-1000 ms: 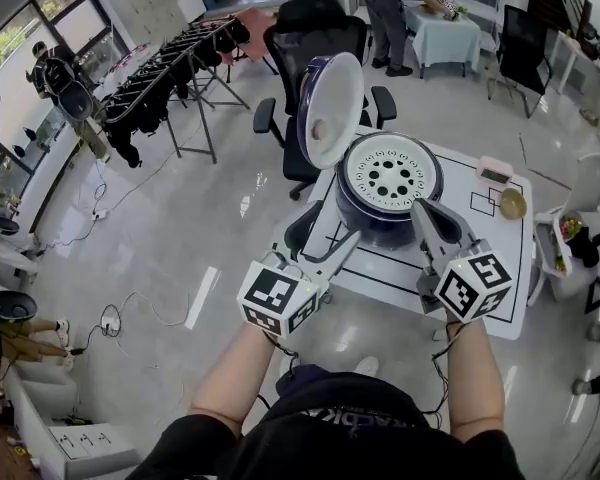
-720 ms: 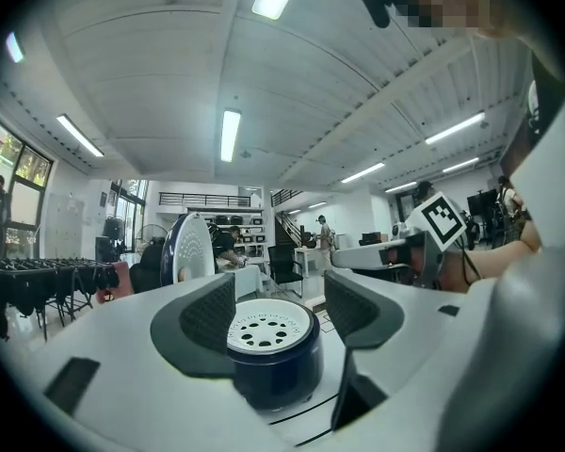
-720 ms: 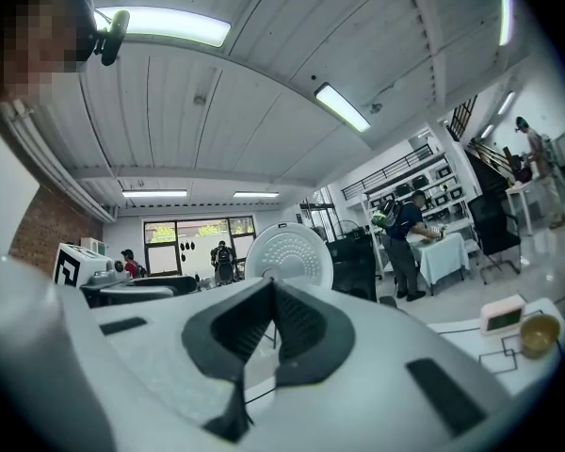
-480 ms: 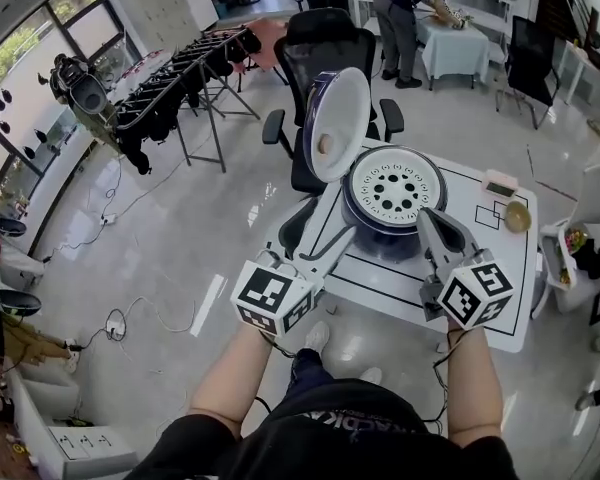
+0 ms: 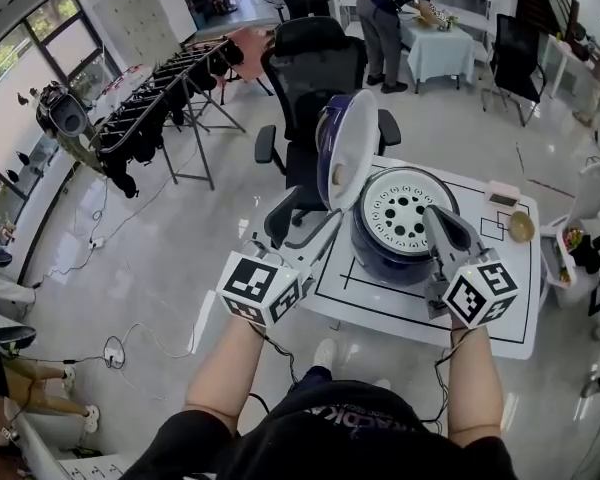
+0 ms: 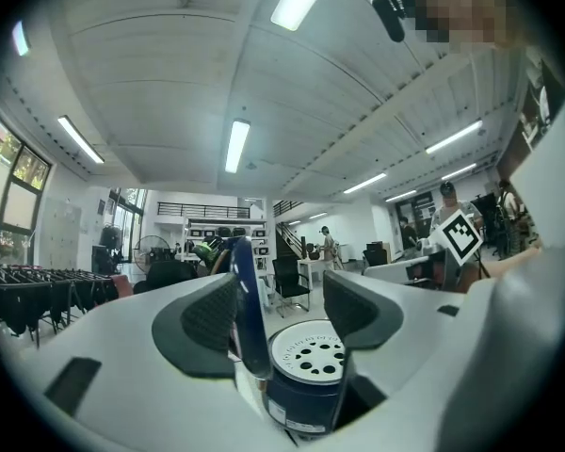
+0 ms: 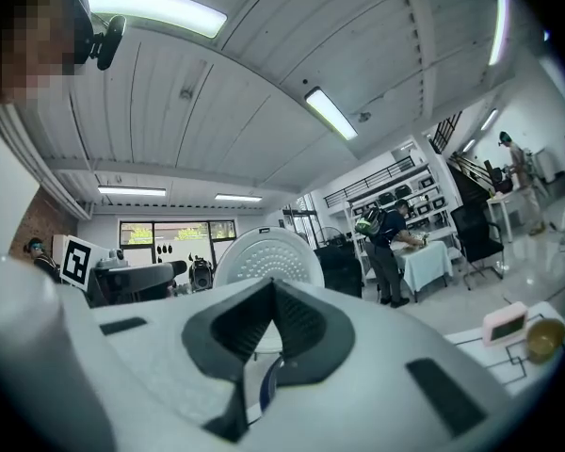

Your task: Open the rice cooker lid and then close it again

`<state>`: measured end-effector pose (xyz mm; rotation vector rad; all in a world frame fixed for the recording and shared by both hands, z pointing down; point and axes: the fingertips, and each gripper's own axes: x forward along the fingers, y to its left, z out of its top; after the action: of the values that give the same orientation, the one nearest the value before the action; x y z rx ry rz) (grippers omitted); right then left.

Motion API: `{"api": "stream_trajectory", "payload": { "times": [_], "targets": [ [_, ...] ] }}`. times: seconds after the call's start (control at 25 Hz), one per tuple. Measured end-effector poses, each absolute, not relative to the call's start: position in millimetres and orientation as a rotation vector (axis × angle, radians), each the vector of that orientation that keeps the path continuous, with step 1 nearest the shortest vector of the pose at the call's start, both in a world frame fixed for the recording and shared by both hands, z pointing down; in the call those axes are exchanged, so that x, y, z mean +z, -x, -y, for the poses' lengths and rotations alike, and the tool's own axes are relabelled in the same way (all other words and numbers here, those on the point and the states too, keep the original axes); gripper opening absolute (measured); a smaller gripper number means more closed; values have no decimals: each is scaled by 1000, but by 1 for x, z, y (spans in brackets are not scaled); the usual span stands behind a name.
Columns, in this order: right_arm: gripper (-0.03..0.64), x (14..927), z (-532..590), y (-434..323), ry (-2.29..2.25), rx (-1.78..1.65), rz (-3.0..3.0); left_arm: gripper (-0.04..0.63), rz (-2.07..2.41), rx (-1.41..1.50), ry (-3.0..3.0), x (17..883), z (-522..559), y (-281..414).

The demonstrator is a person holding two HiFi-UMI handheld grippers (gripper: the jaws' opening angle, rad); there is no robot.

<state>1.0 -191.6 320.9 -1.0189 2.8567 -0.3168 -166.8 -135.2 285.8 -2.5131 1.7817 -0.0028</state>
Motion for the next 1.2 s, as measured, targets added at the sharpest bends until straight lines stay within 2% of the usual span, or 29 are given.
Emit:
{"api": "stream_trajectory", "payload": {
  "times": [0.44,1.2],
  "targets": [
    [2,325,239,48,1115,-296,-2859,281,-1865,-2,2499,299,209,257],
    [2,344,273,33,1411,-307,-2722,265,-1636,-142,2672,344,314,242]
  ]
}}
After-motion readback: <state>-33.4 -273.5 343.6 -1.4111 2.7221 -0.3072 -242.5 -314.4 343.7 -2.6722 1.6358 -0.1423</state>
